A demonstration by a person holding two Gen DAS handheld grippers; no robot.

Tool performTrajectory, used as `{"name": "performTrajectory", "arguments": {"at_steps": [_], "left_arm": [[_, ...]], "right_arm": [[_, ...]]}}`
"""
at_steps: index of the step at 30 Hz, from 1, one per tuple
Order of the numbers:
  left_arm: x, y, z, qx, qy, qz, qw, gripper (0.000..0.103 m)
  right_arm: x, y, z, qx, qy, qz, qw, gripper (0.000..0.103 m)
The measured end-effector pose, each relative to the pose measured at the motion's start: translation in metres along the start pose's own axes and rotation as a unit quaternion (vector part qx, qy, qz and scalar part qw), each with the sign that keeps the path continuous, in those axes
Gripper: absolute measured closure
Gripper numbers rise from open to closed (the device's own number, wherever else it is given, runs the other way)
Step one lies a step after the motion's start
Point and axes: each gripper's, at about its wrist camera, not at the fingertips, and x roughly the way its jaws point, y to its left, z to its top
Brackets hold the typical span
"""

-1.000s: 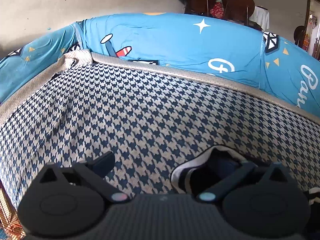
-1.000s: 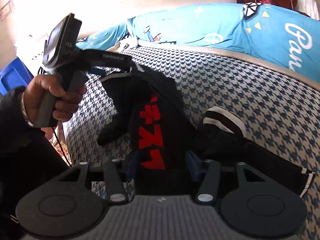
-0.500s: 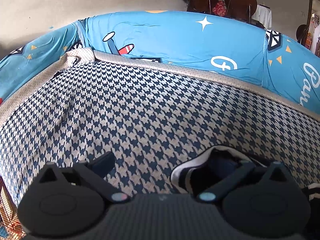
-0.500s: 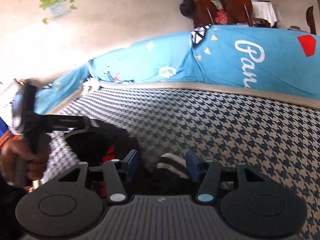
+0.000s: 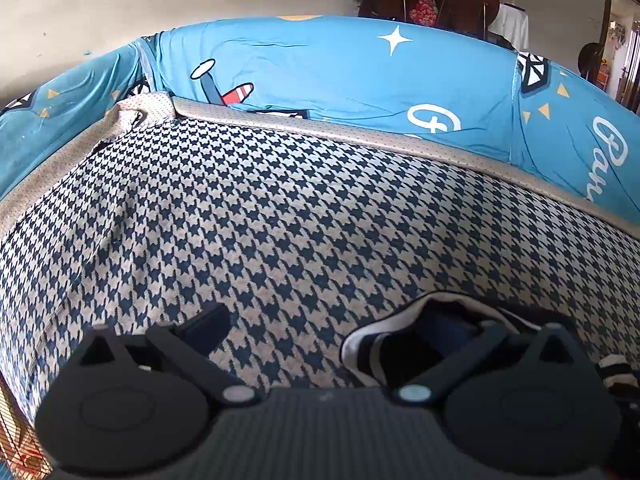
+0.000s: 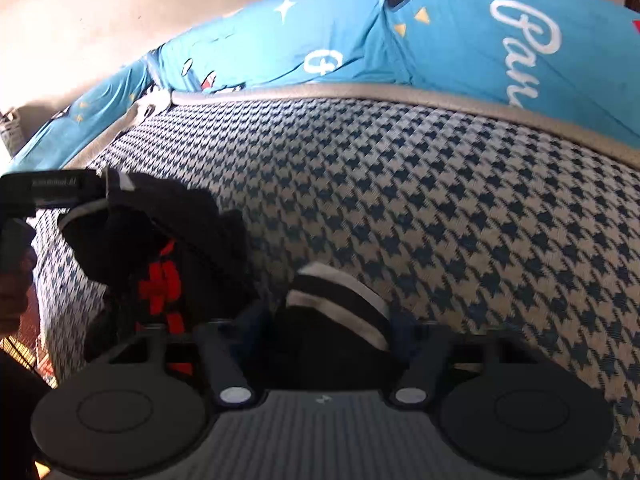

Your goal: Fold clothes

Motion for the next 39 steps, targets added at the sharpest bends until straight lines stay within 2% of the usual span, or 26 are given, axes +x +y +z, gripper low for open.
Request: {"name": "performTrajectory", "arguments": {"at_steps": [2, 5, 10, 16, 22, 29, 37, 39], "left_arm": [[-0.001, -0.004, 0.0, 0.007, -0.003, -0.004, 1.0, 0.0], [-0.006, -0.012, 0.001, 0.021, -0.024, 0.008, 0.9995, 0.0], [-0.013, -0.029, 0.012, 0.04, -0.065, 0.046, 0.9961, 0.0], [-0.02, -0.053, 0.033, 0.047, -0.111, 0.057, 0.9911, 0.0], [-0.02, -0.075, 0.056, 0.034, -0.144, 0.062, 0.987, 0.0], [-0.01, -0.094, 0.075, 0.022, -0.165, 0.065, 0.9839, 0.0], [0.0, -0.114, 0.098, 0.017, -0.188, 0.047, 0.9808, 0.0], [0.008, -0.122, 0.102, 0.02, -0.193, 0.037, 0.9803, 0.0]], "right_arm": [[0.0, 0.001, -0.001, -0.006, 0.003, -0.001, 1.0, 0.085], [-0.01, 0.002, 0.002, -0.011, -0.024, -0.011, 1.0, 0.089], [-0.031, -0.013, 0.01, 0.023, -0.093, -0.047, 0.994, 0.091], [-0.057, -0.025, 0.022, 0.042, -0.173, -0.103, 0.979, 0.091], [-0.063, -0.023, 0.043, 0.024, -0.205, -0.142, 0.968, 0.091], [-0.069, -0.039, 0.061, 0.052, -0.248, -0.163, 0.954, 0.091], [-0.069, -0.056, 0.086, 0.079, -0.297, -0.183, 0.934, 0.091], [-0.067, -0.059, 0.088, 0.084, -0.313, -0.192, 0.926, 0.087]]}}
